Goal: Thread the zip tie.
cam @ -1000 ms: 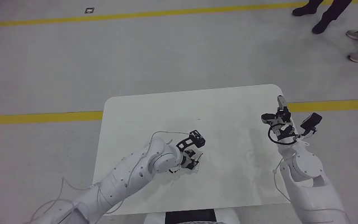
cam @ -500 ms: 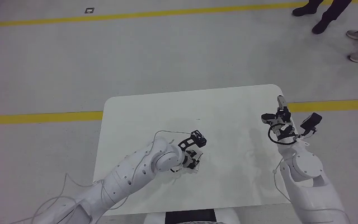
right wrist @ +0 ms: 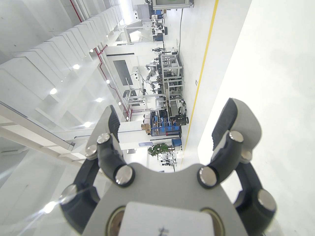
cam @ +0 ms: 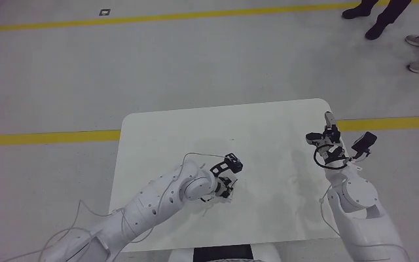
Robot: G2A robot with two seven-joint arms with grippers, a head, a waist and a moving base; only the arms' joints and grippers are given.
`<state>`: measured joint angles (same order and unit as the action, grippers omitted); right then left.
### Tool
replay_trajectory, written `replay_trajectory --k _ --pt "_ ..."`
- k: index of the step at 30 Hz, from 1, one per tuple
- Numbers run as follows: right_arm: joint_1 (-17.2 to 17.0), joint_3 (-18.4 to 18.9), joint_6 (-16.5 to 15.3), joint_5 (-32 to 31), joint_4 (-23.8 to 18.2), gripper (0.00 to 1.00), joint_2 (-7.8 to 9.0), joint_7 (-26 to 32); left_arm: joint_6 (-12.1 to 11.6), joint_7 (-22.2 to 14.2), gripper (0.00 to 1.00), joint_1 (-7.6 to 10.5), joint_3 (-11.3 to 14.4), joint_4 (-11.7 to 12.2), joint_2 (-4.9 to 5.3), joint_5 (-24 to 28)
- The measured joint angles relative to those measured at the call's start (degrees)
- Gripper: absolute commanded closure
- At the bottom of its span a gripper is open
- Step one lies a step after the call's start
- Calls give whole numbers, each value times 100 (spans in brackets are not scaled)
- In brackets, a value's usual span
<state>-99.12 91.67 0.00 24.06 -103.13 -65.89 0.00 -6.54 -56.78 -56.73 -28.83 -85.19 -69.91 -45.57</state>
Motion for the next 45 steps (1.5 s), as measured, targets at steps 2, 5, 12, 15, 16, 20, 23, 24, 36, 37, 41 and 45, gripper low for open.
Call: replay_trajectory --k 2,5,12,15,16,20,23,24,36,37,41,45 --pt "0 0 0 0 0 0 0 0 -8 0 85 20 27 28 -14 11" --pt "0 0 0 0 0 0 0 0 -14 2 85 50 63 68 -33 26" --pt "0 0 0 0 0 0 0 0 -26 14 100 95 115 135 -62 59" --pt "0 0 0 0 0 0 0 0 -26 18 100 106 133 158 -69 62" --pt "0 0 0 0 0 0 0 0 -24 19 100 108 138 164 -71 62" --pt "0 0 0 0 0 0 0 0 19 4 100 105 137 138 -61 20" --pt "0 0 0 0 0 0 0 0 134 -53 100 61 98 -9 -18 -105" --pt "0 0 0 0 0 0 0 0 177 -82 100 34 81 -78 2 -157" --pt "0 0 0 0 0 0 0 0 405 -425 100 -634 -383 -1427 440 -991" --pt "0 0 0 0 0 0 0 0 391 -435 100 -693 -431 -1521 472 -1020" --pt "0 0 0 0 0 0 0 0 235 -458 100 -952 -686 -1938 618 -988" --pt "0 0 0 0 0 0 0 0 101 -571 100 -1170 -967 -2220 753 -895"
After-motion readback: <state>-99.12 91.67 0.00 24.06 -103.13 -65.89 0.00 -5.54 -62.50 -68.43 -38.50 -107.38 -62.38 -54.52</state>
